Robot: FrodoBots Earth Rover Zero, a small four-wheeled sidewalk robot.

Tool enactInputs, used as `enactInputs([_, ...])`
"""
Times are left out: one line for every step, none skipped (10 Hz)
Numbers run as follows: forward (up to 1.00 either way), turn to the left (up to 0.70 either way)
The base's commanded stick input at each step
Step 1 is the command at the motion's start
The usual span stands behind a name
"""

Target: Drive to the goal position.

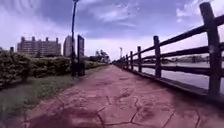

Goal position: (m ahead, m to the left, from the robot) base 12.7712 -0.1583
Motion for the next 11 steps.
enactInputs([1.00,0.00])
enactInputs([1.00,0.00])
enactInputs([1.00,0.00])
enactInputs([1.00,0.00])
enactInputs([1.00,0.00])
enactInputs([1.00,0.00])
enactInputs([1.00,0.00])
enactInputs([1.00,0.00])
enactInputs([1.00,0.02])
enactInputs([1.00,0.05])
enactInputs([1.00,0.24])
